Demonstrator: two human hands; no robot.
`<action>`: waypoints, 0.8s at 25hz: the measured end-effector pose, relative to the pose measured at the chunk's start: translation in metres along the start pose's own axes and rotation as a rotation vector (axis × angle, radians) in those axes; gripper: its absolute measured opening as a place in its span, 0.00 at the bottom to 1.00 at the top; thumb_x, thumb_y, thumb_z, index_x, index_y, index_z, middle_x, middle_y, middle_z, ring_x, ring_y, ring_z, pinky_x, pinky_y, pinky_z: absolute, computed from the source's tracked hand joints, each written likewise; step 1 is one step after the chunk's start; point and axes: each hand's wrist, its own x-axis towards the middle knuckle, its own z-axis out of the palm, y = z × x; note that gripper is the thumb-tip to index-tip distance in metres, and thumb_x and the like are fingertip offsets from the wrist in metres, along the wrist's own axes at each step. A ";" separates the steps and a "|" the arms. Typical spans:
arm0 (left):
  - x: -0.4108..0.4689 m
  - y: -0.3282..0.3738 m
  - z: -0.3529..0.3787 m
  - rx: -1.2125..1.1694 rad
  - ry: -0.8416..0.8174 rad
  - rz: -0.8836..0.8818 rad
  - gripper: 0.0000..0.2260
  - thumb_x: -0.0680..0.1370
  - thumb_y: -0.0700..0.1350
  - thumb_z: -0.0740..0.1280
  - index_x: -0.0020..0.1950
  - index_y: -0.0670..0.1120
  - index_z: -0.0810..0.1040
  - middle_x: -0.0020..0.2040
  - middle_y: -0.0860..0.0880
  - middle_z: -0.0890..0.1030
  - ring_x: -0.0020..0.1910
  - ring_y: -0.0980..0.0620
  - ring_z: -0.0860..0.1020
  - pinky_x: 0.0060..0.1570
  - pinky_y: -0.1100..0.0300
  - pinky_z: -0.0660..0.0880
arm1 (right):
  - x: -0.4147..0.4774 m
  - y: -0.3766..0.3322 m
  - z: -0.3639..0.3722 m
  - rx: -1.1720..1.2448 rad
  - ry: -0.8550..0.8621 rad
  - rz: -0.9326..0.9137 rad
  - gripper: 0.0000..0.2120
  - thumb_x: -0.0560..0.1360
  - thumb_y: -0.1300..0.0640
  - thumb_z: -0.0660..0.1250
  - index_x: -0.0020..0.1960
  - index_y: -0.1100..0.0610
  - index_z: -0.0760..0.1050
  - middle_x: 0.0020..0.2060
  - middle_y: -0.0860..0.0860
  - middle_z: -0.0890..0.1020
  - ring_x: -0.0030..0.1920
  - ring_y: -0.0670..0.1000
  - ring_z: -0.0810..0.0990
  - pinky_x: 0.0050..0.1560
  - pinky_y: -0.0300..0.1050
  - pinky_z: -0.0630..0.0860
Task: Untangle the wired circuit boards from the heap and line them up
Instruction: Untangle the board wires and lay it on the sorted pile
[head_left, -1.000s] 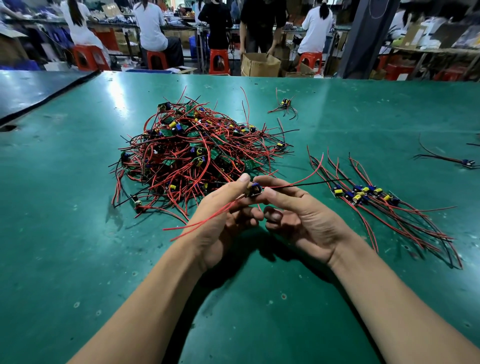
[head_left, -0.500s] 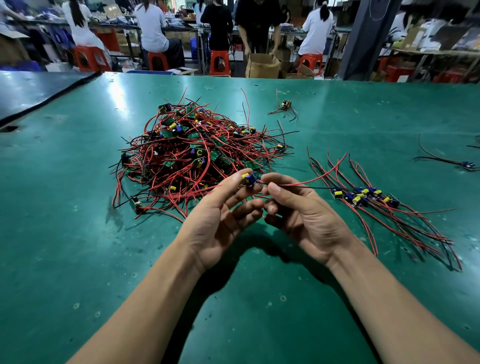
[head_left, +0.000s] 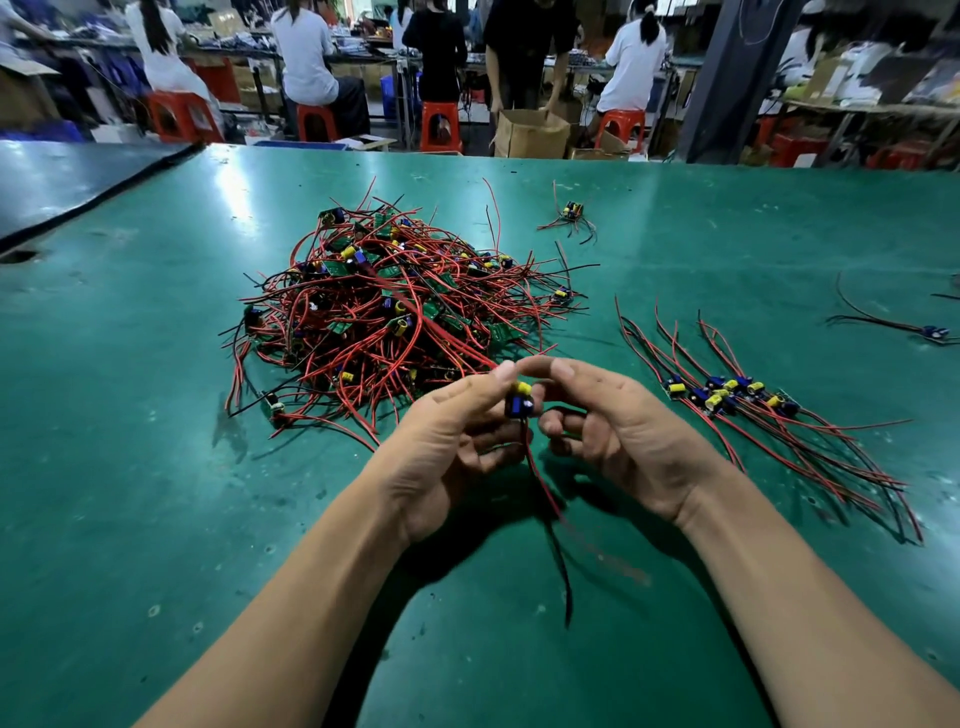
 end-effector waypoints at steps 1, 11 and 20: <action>-0.001 -0.002 0.001 0.018 -0.019 -0.012 0.13 0.68 0.51 0.72 0.47 0.46 0.86 0.40 0.47 0.85 0.32 0.55 0.80 0.36 0.65 0.79 | 0.001 0.002 0.004 -0.008 -0.013 0.011 0.21 0.67 0.41 0.77 0.56 0.51 0.84 0.46 0.49 0.83 0.39 0.45 0.78 0.40 0.38 0.74; -0.002 -0.009 0.004 0.005 -0.085 -0.111 0.15 0.69 0.46 0.73 0.52 0.43 0.77 0.40 0.43 0.84 0.31 0.51 0.82 0.33 0.61 0.80 | -0.008 -0.002 0.012 0.085 -0.061 0.031 0.08 0.72 0.51 0.74 0.46 0.56 0.84 0.35 0.53 0.82 0.28 0.48 0.78 0.29 0.42 0.78; -0.001 -0.008 0.003 0.057 -0.044 -0.083 0.04 0.73 0.40 0.70 0.45 0.44 0.85 0.43 0.42 0.85 0.38 0.45 0.85 0.42 0.51 0.82 | -0.004 0.003 0.010 0.034 0.119 -0.008 0.09 0.67 0.54 0.76 0.42 0.58 0.81 0.35 0.53 0.81 0.29 0.48 0.75 0.26 0.38 0.72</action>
